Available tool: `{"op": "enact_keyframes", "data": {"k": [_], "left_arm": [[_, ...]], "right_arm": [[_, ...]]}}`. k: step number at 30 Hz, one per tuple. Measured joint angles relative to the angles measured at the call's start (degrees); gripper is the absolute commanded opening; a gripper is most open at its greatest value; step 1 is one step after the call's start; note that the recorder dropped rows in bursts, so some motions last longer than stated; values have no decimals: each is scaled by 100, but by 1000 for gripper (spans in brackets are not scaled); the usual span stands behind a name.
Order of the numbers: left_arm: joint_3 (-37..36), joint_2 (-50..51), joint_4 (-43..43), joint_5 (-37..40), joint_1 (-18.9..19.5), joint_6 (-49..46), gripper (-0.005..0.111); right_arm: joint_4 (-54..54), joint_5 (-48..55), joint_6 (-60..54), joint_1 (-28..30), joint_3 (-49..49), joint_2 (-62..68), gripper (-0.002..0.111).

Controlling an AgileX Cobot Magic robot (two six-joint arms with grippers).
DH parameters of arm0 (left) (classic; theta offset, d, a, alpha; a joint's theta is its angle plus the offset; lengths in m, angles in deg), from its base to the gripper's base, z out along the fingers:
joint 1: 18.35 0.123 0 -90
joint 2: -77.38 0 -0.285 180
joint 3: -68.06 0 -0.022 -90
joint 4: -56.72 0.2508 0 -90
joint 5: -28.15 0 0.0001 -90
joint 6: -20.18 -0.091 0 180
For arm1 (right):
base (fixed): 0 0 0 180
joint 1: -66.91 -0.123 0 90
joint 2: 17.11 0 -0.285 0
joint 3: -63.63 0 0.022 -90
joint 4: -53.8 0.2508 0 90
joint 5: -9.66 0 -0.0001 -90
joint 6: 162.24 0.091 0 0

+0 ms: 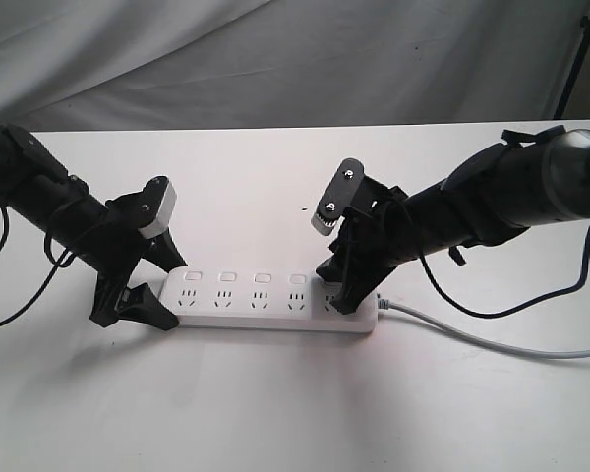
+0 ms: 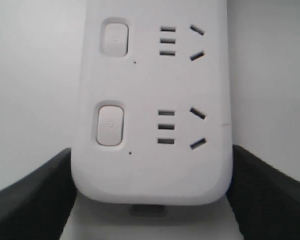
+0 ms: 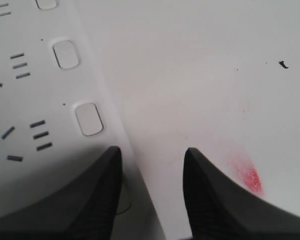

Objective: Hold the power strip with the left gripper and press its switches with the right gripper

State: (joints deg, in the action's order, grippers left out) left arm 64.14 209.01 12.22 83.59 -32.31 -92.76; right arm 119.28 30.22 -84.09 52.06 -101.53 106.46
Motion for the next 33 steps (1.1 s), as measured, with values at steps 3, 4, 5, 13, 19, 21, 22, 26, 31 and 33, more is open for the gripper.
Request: {"op": "enact_keyframes", "data": {"k": [3, 4, 5, 13, 19, 21, 22, 26, 31, 33], "left_arm": [[0, 0, 0, 0, 0, 0, 57], [0, 0, 0, 0, 0, 0, 57], [0, 0, 0, 0, 0, 0, 57], [0, 0, 0, 0, 0, 0, 57], [0, 0, 0, 0, 0, 0, 57], [0, 0, 0, 0, 0, 0, 57], [0, 0, 0, 0, 0, 0, 57], [0, 0, 0, 0, 0, 0, 57], [0, 0, 0, 0, 0, 0, 57], [0, 0, 0, 0, 0, 0, 57]], "right_arm": [[28, 0, 0, 0, 0, 0, 39], [28, 0, 0, 0, 0, 0, 39], [51, 0, 8, 0, 10, 0, 39], [61, 0, 8, 0, 22, 24, 39], [109, 38, 34, 25, 33, 92, 39], [129, 48, 34, 60, 46, 101, 39], [129, 52, 34, 60, 46, 101, 39], [153, 62, 34, 60, 46, 124, 39], [216, 62, 34, 24, 118, -107, 39], [203, 76, 9, 19, 169, -218, 39]]}}
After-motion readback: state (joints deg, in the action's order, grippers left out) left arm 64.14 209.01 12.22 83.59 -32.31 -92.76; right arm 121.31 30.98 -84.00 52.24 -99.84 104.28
